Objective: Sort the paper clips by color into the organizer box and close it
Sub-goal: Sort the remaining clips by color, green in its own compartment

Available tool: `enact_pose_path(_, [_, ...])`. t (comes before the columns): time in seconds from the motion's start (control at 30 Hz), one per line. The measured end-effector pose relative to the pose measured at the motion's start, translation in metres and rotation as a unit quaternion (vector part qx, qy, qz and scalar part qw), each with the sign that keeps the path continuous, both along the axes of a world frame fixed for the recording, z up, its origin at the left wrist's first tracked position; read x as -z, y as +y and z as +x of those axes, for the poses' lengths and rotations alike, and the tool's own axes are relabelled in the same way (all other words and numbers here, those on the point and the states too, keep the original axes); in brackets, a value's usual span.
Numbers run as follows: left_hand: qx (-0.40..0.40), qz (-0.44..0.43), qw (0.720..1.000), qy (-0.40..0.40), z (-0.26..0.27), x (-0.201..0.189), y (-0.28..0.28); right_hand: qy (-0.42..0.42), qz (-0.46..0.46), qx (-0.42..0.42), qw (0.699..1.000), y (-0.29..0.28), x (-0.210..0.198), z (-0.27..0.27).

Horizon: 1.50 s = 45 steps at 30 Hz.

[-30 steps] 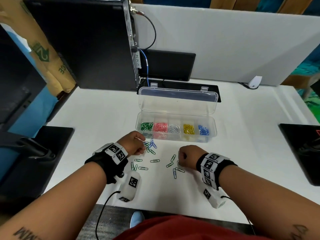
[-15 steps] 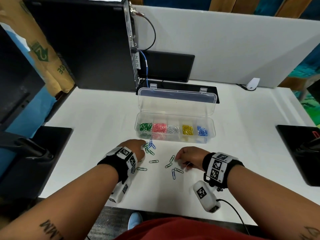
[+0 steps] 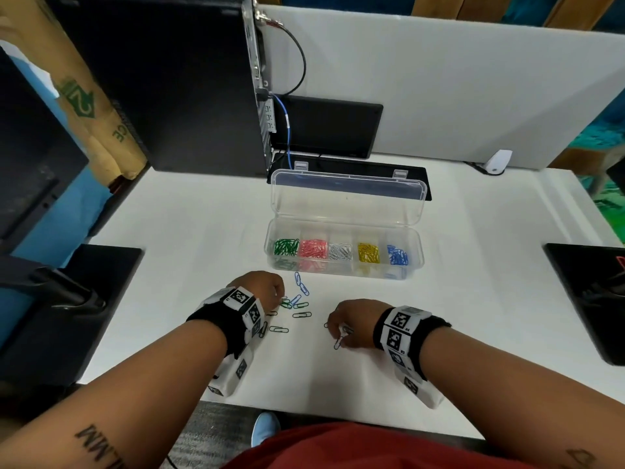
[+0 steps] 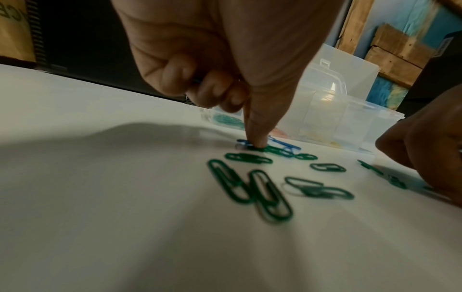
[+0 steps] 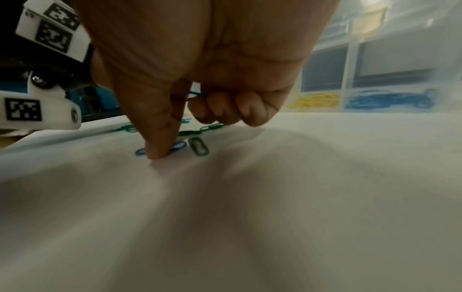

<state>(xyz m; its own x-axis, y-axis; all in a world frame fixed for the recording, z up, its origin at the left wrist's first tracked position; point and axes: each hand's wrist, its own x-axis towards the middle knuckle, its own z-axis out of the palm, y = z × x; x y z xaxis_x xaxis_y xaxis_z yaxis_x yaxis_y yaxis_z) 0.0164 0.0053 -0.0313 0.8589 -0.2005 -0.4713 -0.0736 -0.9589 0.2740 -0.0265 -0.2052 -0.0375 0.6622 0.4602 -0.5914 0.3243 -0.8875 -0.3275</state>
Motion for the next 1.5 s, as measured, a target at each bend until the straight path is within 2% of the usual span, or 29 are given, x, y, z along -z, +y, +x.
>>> enact_pose_path(0.13, [-0.011,-0.002,1.0,-0.006,0.0,0.005,0.003,-0.011,-0.03,-0.03,0.999,0.005,0.001,0.002])
enact_pose_path(0.3, [-0.044,-0.021,0.998,0.037,0.001,0.007,0.009,0.017,-0.044,-0.024,0.999,0.011,0.003,0.006])
enact_pose_path(0.37, [-0.042,-0.019,0.998,0.042,0.001,0.006,0.009,0.024,-0.015,0.008,1.0,0.013,0.001,0.007])
enact_pose_path(0.43, [-0.027,-0.014,0.998,0.049,0.001,0.004,0.008,0.025,0.037,0.076,0.996,0.015,-0.004,0.011])
enact_pose_path(0.5, [-0.023,-0.018,0.998,0.058,0.002,0.001,0.007,0.022,0.098,0.153,0.983,0.016,-0.011,0.018])
enact_pose_path(0.6, [-0.024,-0.033,0.997,0.068,0.0,0.0,0.011,0.063,0.184,0.262,0.945,0.018,-0.015,0.027])
enact_pose_path(0.73, [-0.056,-0.07,0.994,0.059,0.0,0.004,0.021,0.162,0.231,0.337,0.898,0.025,-0.016,0.033])
enact_pose_path(0.8, [-0.08,-0.099,0.991,0.043,0.001,0.001,0.025,0.188,0.237,0.352,0.886,0.029,-0.019,0.036])
enact_pose_path(0.87, [-0.104,-0.127,0.986,0.031,0.002,-0.001,0.029,0.193,0.232,0.346,0.888,0.032,-0.02,0.039])
enact_pose_path(0.93, [-0.141,-0.174,0.973,0.05,0.002,-0.003,0.032,0.186,0.216,0.318,0.904,0.037,-0.019,0.042])
enact_pose_path(1.03, [-0.204,-0.258,0.94,0.09,0.001,-0.005,0.038,0.066,0.12,0.216,0.967,0.043,-0.019,0.046])
enact_pose_path(1.07, [-0.224,-0.28,0.929,0.097,0.0,-0.006,0.039,0.029,0.09,0.187,0.978,0.045,-0.019,0.047])
enact_pose_path(1.17, [-0.262,-0.331,0.899,0.114,-0.003,-0.012,0.037,-0.002,0.022,0.134,0.991,0.05,-0.016,0.05])
enact_pose_path(1.23, [-0.274,-0.334,0.892,0.131,-0.004,-0.015,0.035,-0.021,-0.021,0.089,0.996,0.054,-0.014,0.051])
enact_pose_path(1.33, [-0.25,-0.308,0.907,0.14,-0.002,-0.017,0.029,-0.041,-0.051,0.058,0.996,0.053,-0.017,0.05])
enact_pose_path(1.43, [-0.17,-0.211,0.959,0.086,-0.002,-0.014,0.021,-0.046,-0.045,0.076,0.995,0.048,-0.018,0.046])
enact_pose_path(1.5, [-0.113,-0.139,0.983,0.049,-0.002,-0.011,0.014,-0.05,-0.034,0.097,0.993,0.043,-0.016,0.041])
